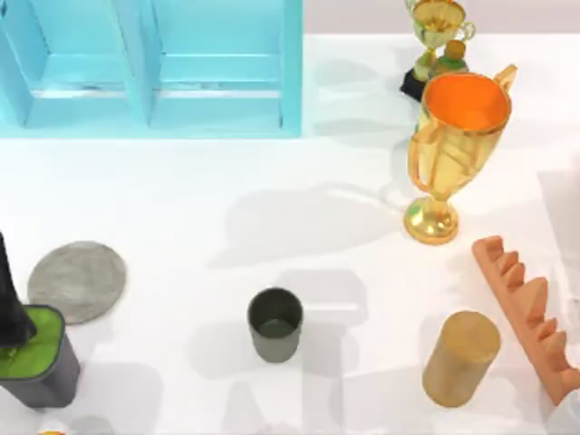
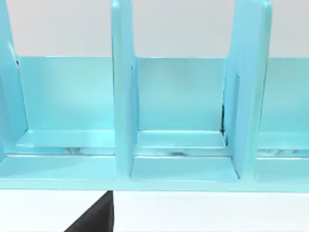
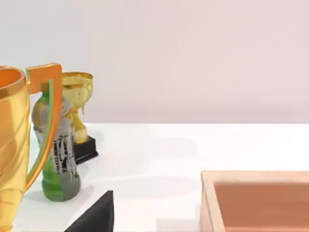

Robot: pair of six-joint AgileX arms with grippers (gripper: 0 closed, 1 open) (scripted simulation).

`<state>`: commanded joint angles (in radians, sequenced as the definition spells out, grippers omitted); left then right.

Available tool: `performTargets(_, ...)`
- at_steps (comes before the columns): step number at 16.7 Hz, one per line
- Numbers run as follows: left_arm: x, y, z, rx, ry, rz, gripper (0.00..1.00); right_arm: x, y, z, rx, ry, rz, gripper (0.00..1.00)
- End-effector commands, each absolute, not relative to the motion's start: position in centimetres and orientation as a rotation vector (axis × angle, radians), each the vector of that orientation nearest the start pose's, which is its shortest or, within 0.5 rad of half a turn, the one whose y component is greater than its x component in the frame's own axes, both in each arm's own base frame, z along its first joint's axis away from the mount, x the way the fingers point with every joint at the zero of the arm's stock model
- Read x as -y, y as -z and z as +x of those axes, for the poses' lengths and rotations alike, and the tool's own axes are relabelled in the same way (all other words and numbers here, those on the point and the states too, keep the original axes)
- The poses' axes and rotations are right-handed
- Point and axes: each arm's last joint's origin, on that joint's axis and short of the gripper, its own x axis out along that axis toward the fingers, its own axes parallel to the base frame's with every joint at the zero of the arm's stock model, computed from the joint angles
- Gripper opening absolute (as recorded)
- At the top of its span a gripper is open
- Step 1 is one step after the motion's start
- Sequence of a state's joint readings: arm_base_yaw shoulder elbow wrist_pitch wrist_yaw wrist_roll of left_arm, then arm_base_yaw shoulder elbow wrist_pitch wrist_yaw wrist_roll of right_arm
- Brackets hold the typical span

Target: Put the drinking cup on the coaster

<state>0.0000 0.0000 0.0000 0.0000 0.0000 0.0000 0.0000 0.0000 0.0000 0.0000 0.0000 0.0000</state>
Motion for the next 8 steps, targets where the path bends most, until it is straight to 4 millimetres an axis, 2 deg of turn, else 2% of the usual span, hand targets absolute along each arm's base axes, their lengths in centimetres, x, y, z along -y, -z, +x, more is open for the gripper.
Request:
performTargets(4,0.3,-16.5,10.6,-0.028,0.019,0.016,1.00,0.1,-16.0,10.6,0.000,0.000,0.000,1.00)
performTargets(8,1.4,-19.8,11.0,-0.180,0.128,0.116,1.00,0.1,-16.0,10.6,0.000,0.000,0.000,1.00)
